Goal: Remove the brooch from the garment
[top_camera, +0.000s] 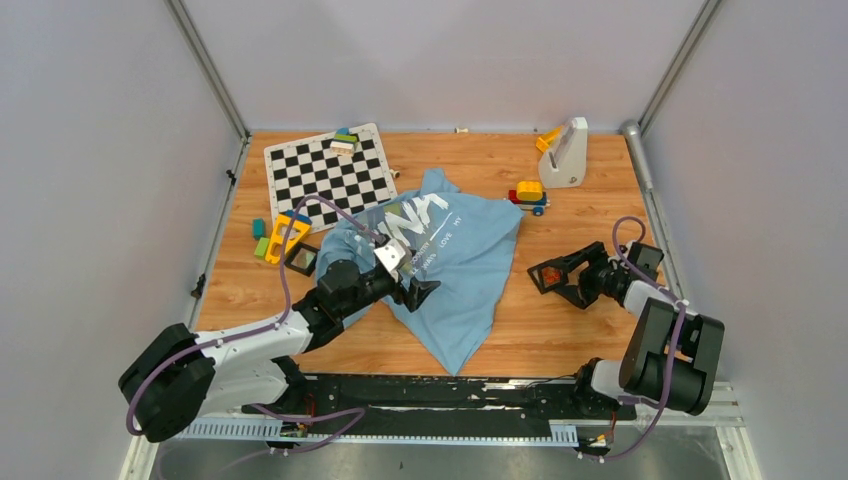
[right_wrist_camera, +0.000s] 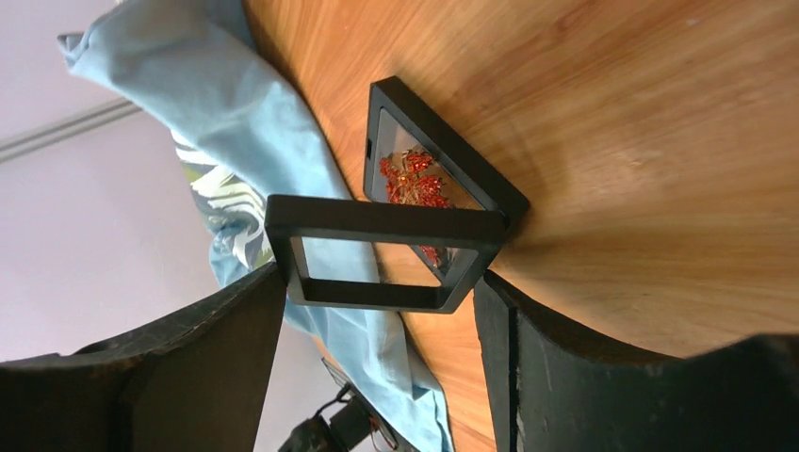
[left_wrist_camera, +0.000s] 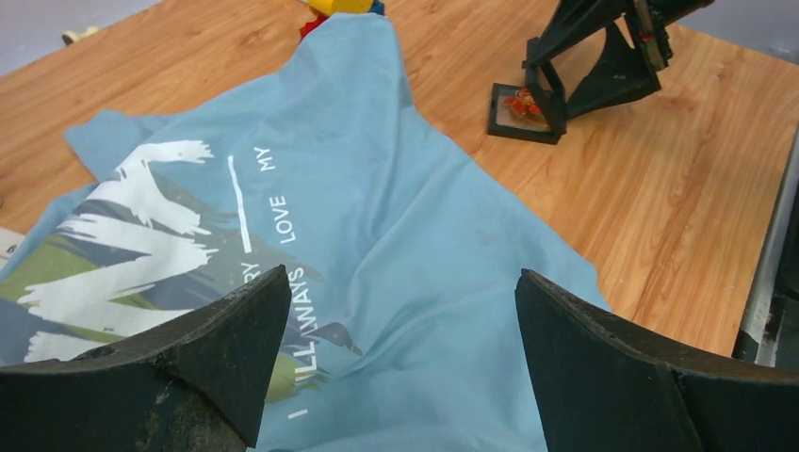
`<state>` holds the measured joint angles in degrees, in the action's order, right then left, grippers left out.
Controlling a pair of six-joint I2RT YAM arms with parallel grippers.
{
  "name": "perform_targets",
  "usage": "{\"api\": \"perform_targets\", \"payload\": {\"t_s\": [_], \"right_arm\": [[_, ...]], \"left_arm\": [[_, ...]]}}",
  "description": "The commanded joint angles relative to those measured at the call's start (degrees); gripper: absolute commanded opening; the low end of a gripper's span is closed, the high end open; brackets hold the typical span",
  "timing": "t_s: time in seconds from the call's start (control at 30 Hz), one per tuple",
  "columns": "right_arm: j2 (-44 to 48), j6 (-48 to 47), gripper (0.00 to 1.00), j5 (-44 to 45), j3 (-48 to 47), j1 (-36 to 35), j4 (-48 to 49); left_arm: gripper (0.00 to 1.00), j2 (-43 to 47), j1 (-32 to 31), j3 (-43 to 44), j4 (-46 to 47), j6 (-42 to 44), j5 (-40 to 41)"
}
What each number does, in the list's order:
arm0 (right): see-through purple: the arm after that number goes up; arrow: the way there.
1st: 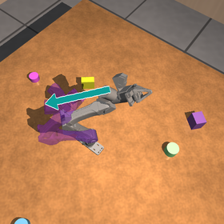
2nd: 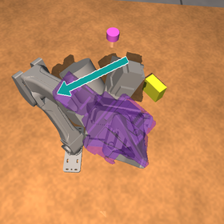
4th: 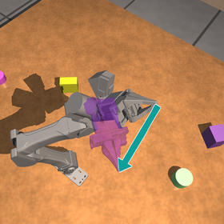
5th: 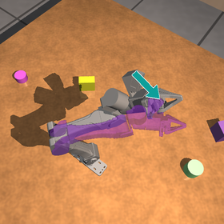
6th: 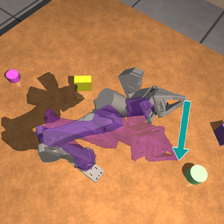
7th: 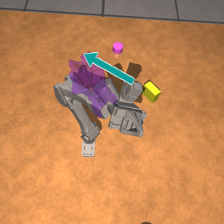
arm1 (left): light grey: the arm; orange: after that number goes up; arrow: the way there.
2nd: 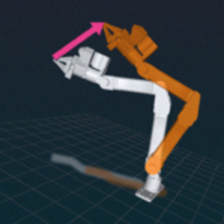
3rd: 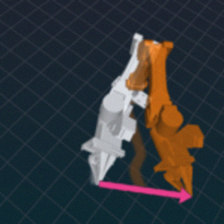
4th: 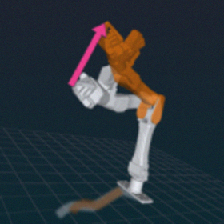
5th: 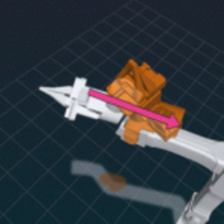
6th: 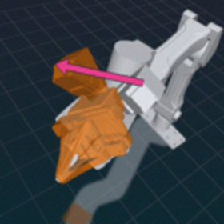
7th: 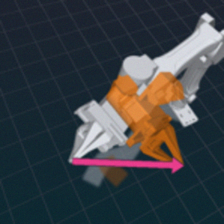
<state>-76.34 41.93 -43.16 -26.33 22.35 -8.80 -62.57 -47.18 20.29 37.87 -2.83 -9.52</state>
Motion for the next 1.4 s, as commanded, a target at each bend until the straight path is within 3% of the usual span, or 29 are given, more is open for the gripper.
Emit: {"api": "perform_targets", "payload": {"t_s": [0.0, 0.1, 0.47, 0.67, 0.9, 1.0, 1.1, 1.2, 1.37], "right_arm": [[0.95, 2.3, 0.68, 7.83, -2.97, 0.24, -1.51], [1.24, 1.4, 0.85, 9.71, -5.56, 0.19, -4.58], [18.11, -6.91, 0.96, 10.69, -6.6, -1.66, -7.98], [25.88, -8.52, 1.0, 18.73, -8.79, -9.11, -4.75], [27.96, -13.19, 1.0, 33.2, -5.75, -16.89, 11.99], [28.17, -16.79, 1.0, 35.67, -2.36, -16.9, 20.27], [27.62, -20.18, 1.0, 38.18, 0.31, -16.9, 25.84], [25.84, -24.01, 1.0, 39.1, 1.03, -15.98, 27.73], [25.54, -27.78, 1.0, 27.75, 4.68, -9.37, 31.01]], "left_arm": [[0.97, 1.8, 0.07, 3.76, -5.26, -4.67, 7.56], [0.99, 2.23, 0.07, 5.81, -9.69, -4.36, 9.21], [1.0, 0.85, 1.47, 9.45, -17.14, -5.77, 11.59], [1.0, 2.09, 9.75, 13.03, -26.99, -9.63, 13.48], [1.0, 6.43, 14.53, 15.75, -34.16, -4.73, 31.51], [1.0, 6.53, 19.46, 14.35, -31.82, -2.99, 35.8], [1.0, 5.84, 22.46, 11.12, -23.85, 0.99, 41.54], [1.0, 4.43, 27.66, 8.91, -18.45, 2.49, 40.48], [1.0, -0.19, 34.88, 2.99, -5.31, 4.21, 36.18]]}}
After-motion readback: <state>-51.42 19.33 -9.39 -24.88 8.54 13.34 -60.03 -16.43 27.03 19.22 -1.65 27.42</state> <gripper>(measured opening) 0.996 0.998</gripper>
